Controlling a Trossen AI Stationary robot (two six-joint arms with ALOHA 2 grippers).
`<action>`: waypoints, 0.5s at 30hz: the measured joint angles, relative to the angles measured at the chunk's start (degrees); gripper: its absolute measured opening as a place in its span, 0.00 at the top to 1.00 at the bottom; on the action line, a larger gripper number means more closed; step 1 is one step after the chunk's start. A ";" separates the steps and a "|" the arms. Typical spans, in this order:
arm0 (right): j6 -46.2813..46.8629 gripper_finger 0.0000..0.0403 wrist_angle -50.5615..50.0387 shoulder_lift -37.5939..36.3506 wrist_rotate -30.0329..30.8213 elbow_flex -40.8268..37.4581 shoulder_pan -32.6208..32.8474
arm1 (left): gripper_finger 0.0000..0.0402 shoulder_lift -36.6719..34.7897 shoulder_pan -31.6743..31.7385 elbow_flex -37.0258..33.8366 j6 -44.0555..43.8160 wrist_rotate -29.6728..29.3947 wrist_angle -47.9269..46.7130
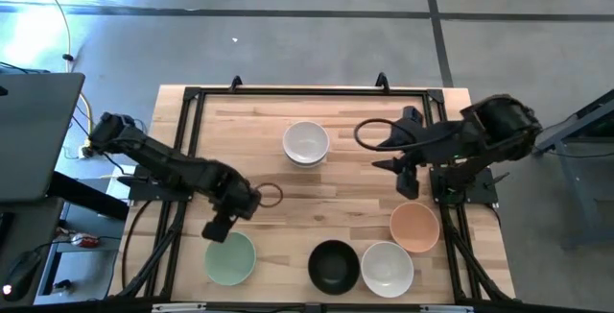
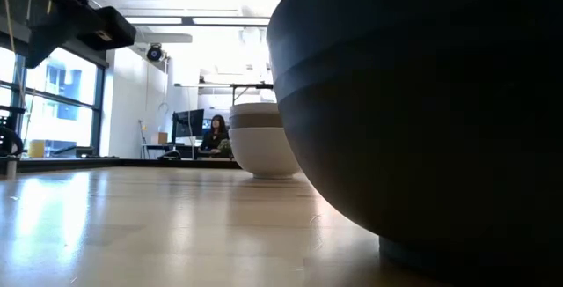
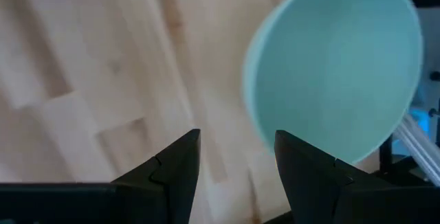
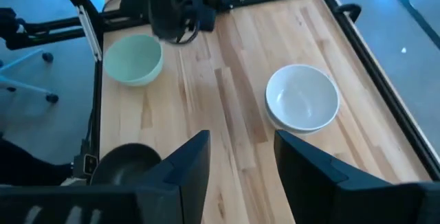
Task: Nest bowls inside each other
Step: Stack the light green bowl on the white bowl
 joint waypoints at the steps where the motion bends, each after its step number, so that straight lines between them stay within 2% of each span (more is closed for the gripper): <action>1: 0.02 0.62 0.00 -0.37 0.44 0.00 0.21 | 0.56 0.54 -0.71 -0.01 -0.38 0.16 1.06; 7: -0.13 0.62 -0.02 -1.75 1.94 0.00 1.13 | 0.56 2.15 -2.66 0.01 -3.98 -0.02 5.20; 15: -1.34 0.62 -0.07 -2.27 2.16 0.00 1.10 | 0.56 2.23 -2.92 0.01 -6.62 -3.73 8.26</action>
